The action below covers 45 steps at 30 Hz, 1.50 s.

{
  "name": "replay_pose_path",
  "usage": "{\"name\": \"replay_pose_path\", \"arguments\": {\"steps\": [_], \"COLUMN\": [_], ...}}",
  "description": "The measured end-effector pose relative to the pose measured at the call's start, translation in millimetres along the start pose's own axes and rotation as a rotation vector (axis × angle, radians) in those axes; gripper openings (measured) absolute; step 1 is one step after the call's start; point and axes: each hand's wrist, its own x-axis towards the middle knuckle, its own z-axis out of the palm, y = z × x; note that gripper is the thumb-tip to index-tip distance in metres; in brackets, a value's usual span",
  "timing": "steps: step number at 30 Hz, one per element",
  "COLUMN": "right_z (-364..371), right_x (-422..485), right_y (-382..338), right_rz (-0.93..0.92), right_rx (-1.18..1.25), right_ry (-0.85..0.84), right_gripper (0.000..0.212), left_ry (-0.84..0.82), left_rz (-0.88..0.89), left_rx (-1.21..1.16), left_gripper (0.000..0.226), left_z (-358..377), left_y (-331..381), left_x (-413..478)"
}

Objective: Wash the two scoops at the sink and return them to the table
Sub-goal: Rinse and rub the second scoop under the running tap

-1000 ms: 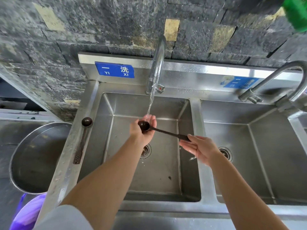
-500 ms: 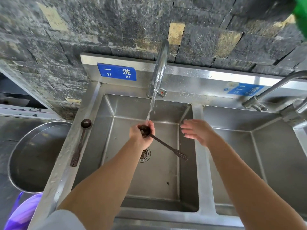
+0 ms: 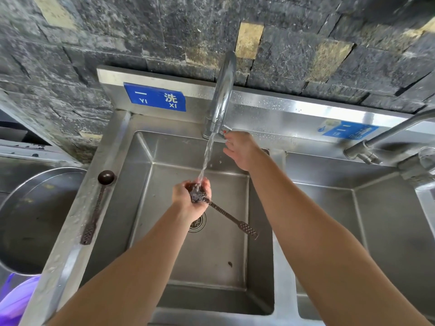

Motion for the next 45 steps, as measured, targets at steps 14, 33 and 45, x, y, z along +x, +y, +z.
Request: {"name": "replay_pose_path", "arguments": {"steps": [14, 33, 45], "right_z": [8.6, 28.7, 17.1], "right_x": [-31.8, -144.9, -164.1], "right_y": [17.1, 79.7, 83.7], "right_rz": [-0.049, -0.431, -0.359], "right_rx": [-0.132, 0.188, 0.179], "right_ry": [-0.033, -0.395, -0.517], "right_gripper": [0.038, 0.044, 0.05], "left_ry": [-0.108, -0.72, -0.662], "left_rz": [0.027, 0.808, 0.742], "left_rx": [0.127, 1.335, 1.038], "left_gripper": [0.028, 0.054, 0.054], "left_z": [7.0, 75.6, 68.8], "left_y": [14.9, -20.1, -30.5], "left_x": [-5.4, -155.1, -157.1]}}
